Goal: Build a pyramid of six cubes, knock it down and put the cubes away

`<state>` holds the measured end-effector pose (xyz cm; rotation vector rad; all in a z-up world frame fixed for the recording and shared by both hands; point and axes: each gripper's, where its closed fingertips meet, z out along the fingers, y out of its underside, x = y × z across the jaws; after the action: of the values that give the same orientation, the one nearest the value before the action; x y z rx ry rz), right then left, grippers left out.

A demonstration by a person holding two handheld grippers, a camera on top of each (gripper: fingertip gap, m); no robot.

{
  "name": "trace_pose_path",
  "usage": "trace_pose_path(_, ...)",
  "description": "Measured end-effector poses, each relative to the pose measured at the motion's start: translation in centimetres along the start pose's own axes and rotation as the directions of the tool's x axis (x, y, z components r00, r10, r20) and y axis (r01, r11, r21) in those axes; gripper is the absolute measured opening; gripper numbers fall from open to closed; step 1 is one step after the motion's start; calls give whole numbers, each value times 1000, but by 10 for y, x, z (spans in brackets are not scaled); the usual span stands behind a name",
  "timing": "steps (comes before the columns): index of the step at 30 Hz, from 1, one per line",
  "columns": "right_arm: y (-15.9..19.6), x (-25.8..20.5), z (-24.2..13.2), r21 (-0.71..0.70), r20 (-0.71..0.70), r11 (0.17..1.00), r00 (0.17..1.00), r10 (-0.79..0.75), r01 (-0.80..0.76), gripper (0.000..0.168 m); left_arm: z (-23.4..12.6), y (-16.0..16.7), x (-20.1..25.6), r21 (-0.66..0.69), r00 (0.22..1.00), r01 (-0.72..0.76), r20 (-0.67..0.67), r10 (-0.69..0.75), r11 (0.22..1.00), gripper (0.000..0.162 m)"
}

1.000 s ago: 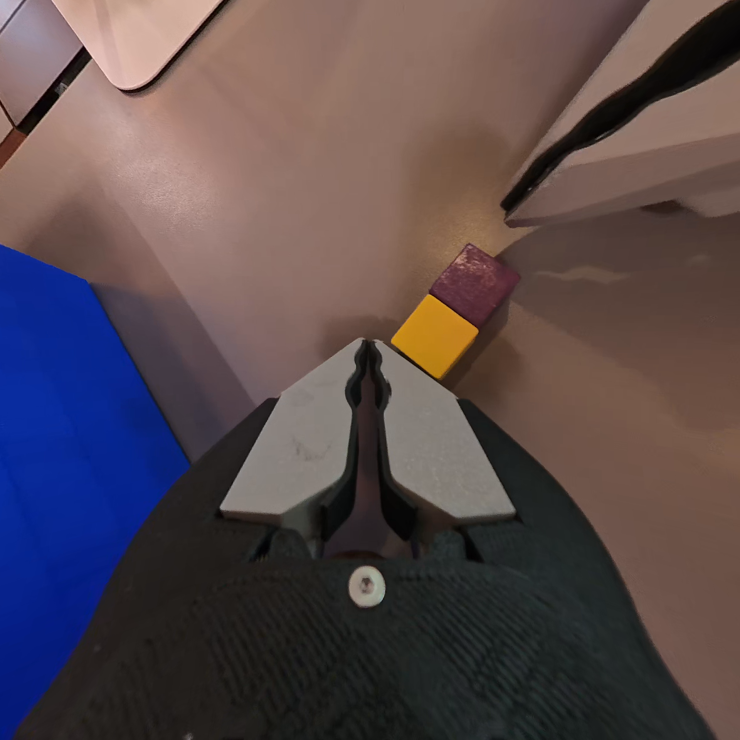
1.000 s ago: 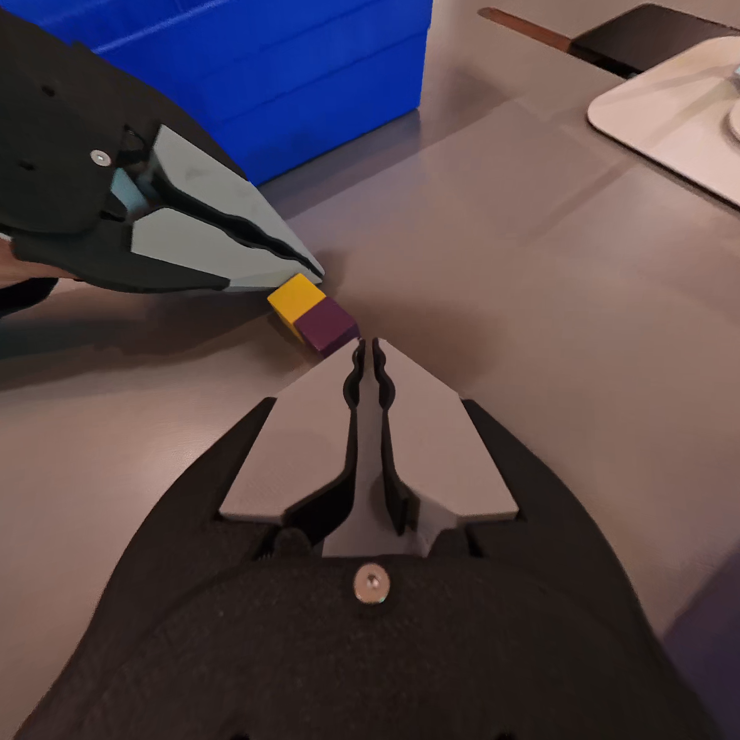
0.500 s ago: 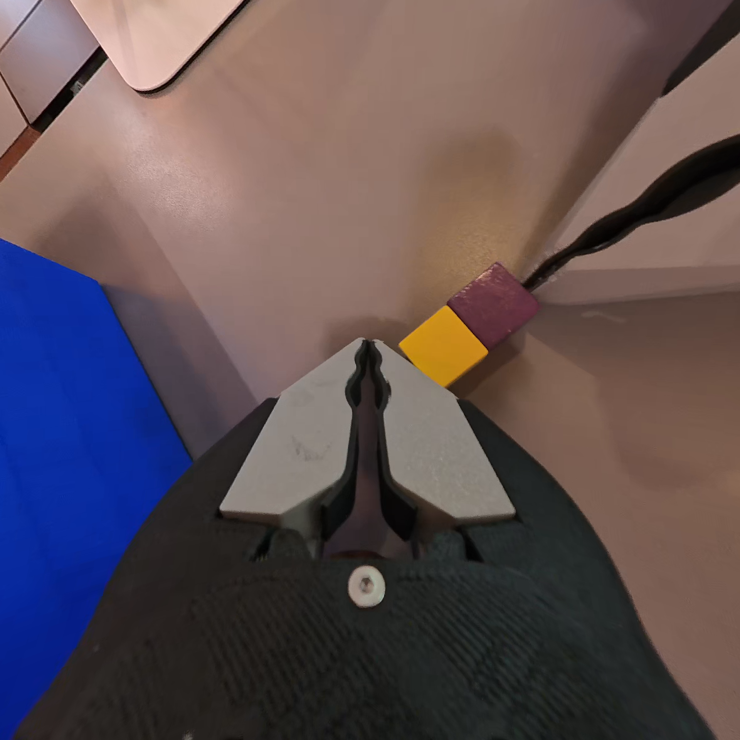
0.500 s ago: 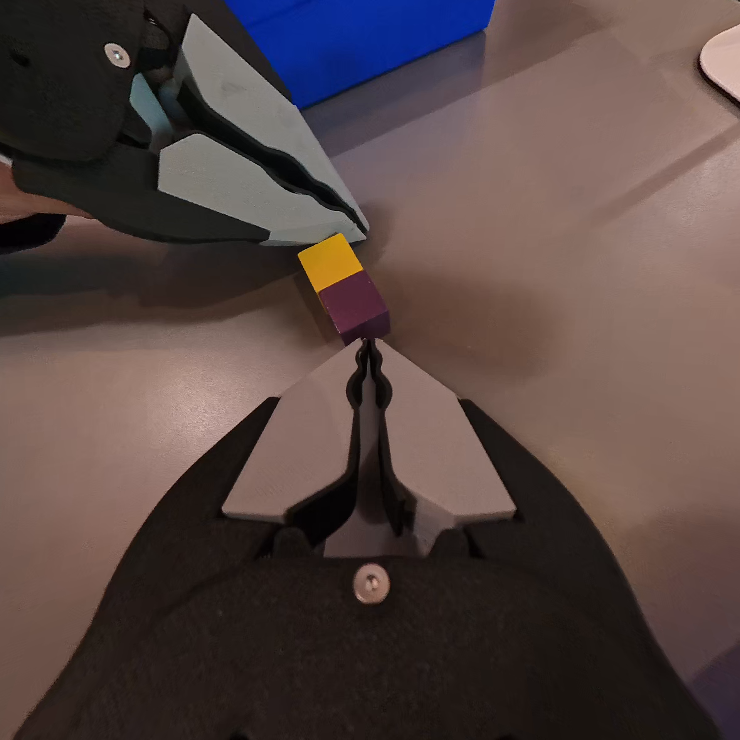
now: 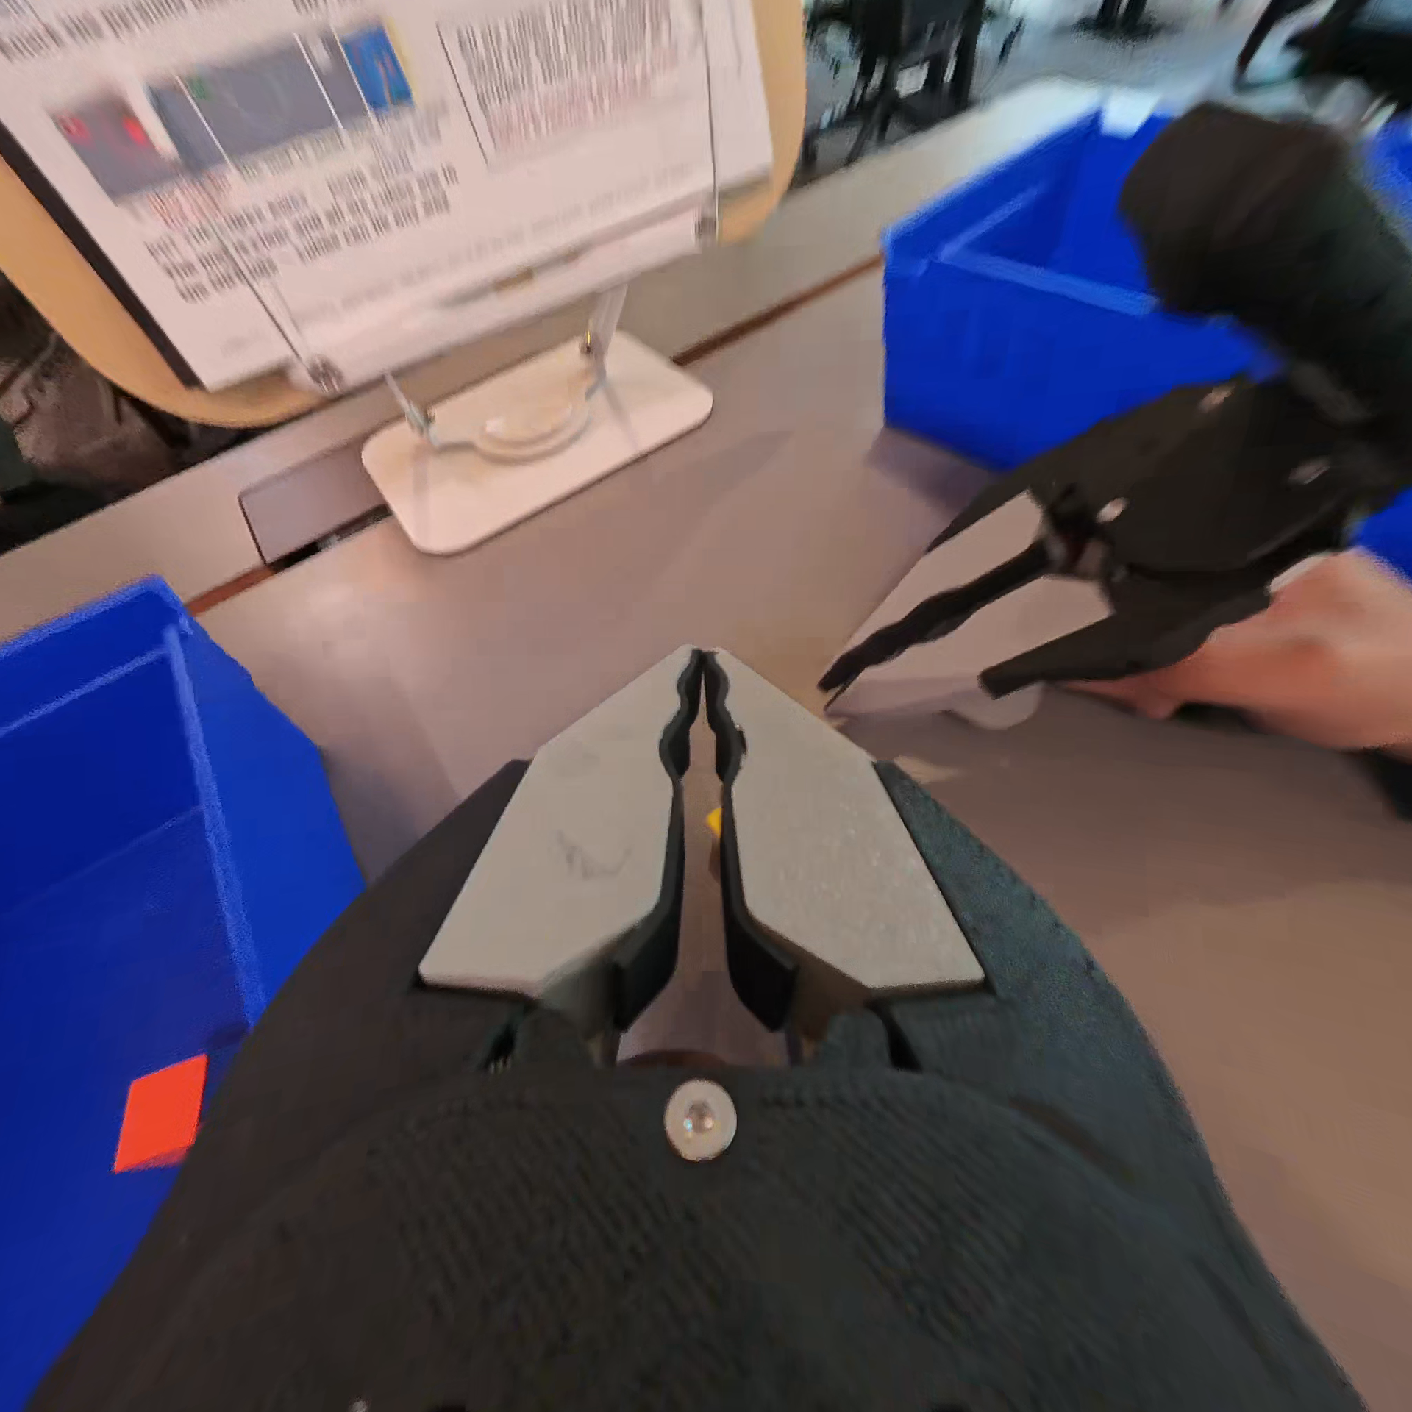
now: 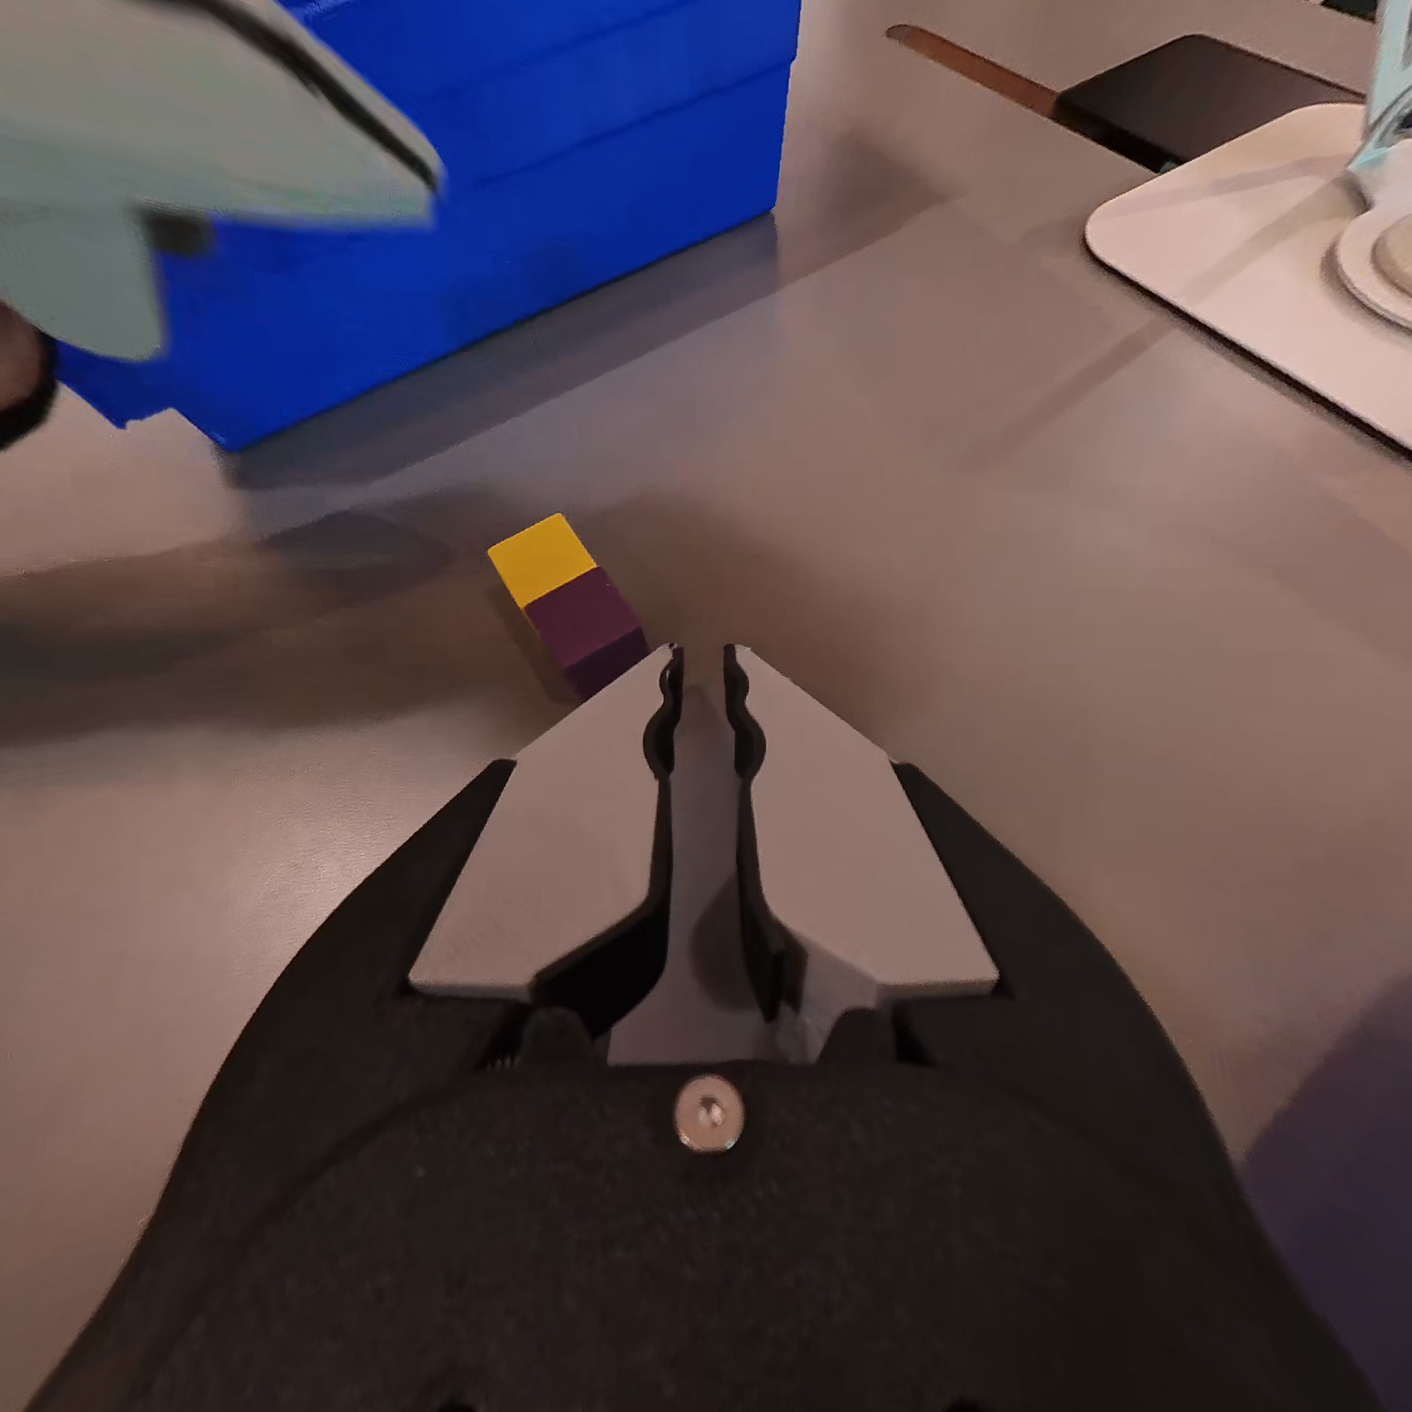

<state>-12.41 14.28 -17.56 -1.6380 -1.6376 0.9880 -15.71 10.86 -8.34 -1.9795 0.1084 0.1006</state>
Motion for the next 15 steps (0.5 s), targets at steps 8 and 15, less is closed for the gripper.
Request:
trace_pose_path(8, 8, 0, 4, -59, -9, 998, 999, -31, 30, 11, -45, -37, -102, 144, 987, 90, 119, -108, 985, 10)
trace_pose_path(15, 4, 4, 1, -30, 34, 998, 998, 55, -54, 12, -42, 42, -181, -128, 965, 229, 159, -208, 965, 28)
